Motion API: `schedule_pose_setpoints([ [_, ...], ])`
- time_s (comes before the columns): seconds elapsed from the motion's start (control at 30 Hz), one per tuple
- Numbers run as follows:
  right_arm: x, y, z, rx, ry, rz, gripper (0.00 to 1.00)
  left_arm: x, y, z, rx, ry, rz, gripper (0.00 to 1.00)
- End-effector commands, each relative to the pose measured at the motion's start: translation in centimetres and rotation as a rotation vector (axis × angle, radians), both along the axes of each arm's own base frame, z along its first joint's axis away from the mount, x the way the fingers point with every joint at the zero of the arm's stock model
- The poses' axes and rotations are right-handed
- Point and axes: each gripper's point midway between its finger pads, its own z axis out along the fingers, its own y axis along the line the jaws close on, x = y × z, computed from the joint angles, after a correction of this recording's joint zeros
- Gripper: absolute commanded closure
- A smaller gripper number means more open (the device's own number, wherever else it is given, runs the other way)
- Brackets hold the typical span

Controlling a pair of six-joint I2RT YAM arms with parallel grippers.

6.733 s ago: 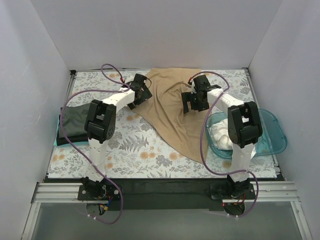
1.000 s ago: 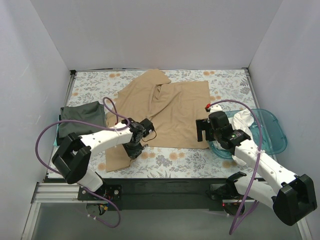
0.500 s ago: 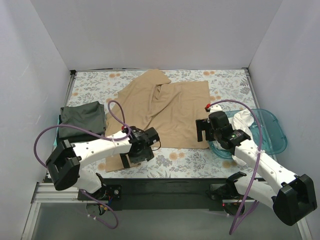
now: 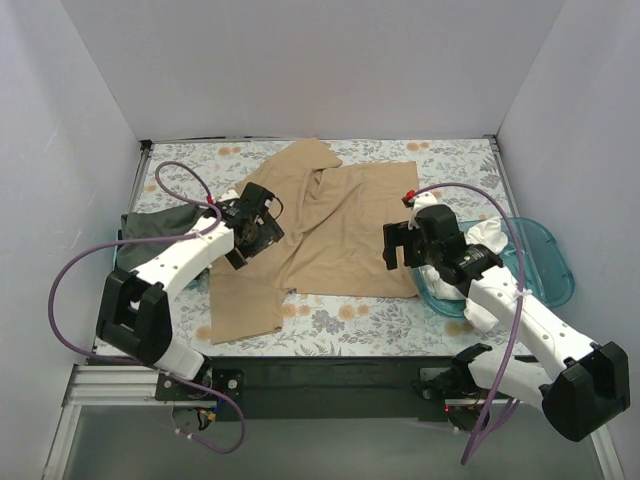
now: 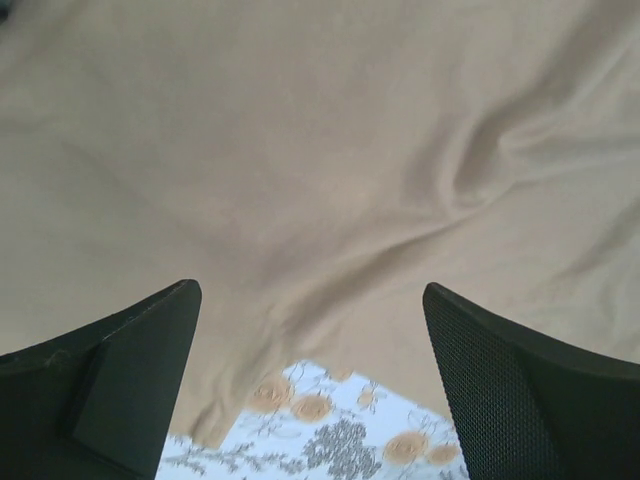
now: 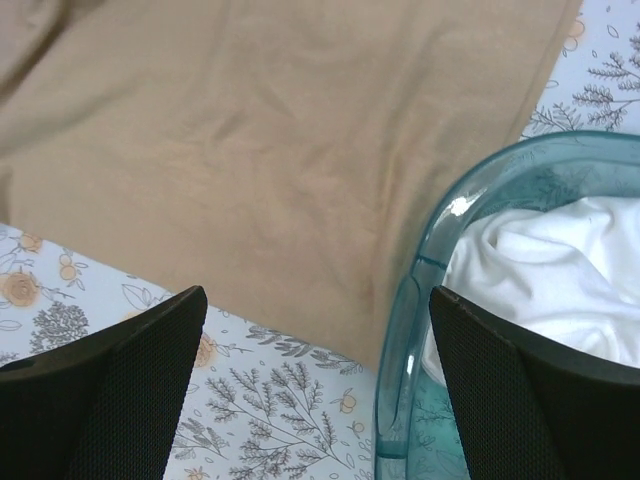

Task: Fold and stack the t-shirts
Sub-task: Flatten the tshirt out

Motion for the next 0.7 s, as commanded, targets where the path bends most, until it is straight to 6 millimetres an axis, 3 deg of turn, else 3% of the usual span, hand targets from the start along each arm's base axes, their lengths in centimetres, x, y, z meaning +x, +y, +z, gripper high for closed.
schedule_pose_setpoints([
  [0.0,1.6,1.9,2.7,0.05,-0.051,0.043,0.02,4.0,0.3,-0.2,0.008,-0.051,-0.047,0.07],
  [0.03,1.9,2.1,2.8,0.046,-0.053,0.046,0.02,5.6,1.0,-0.4,-0.015,-0.072,-0.025,0.07],
  [0.1,2.8,2.5,3.8,0.046,-0.068,0.049,0.02,7.0,1.0,-1.1,-0.052,-0.053,-0.035,0.07],
  [0.13,3.4,2.7,3.4,0.027,-0.055,0.051,0.02,7.9,1.8,-2.5,-0.042,-0.027,-0.029,0.06],
  [0.2,4.9,3.1,3.3,0.001,-0.05,0.042,0.02,10.1,1.8,-1.9,-0.037,-0.066,-0.031,0.07],
  [0.23,5.4,3.2,3.1,-0.015,-0.044,0.033,0.02,11.0,2.0,-2.9,-0.024,-0.052,-0.039,0.07],
  [0.3,6.7,2.7,2.8,-0.05,-0.042,-0.01,0.02,13.0,2.0,-2.2,-0.027,-0.07,-0.038,0.06],
  [0.33,7.9,2.9,2.5,-0.064,-0.034,-0.023,0.02,13.6,2.2,-3.0,-0.014,-0.056,-0.036,0.06],
  [0.4,9.7,2.1,1.4,-0.08,0.006,-0.061,0.02,15.6,2.4,-2.0,-0.014,-0.095,-0.029,0.06],
  [0.47,11.7,2.0,2.2,-0.07,-0.006,-0.081,0.02,17.1,2.6,-2.8,-0.002,-0.094,-0.034,0.06],
  [0.5,12.8,1.4,0.9,-0.096,0.022,-0.093,0.02,18.5,2.5,-1.8,-0.006,-0.123,-0.031,0.06],
  [0.57,14.8,1.4,1.7,-0.097,0.004,-0.095,0.02,19.6,3.2,-2.9,0.005,-0.099,-0.02,0.06],
  [0.6,15.9,0.9,0.5,-0.115,0.028,-0.103,0.02,20.9,3.6,-2.2,-0.001,-0.125,-0.008,0.06],
  [0.67,17.8,0.6,1.1,-0.108,0.016,-0.119,0.02,22.1,4.4,-2.5,0.009,-0.133,0.012,0.06],
])
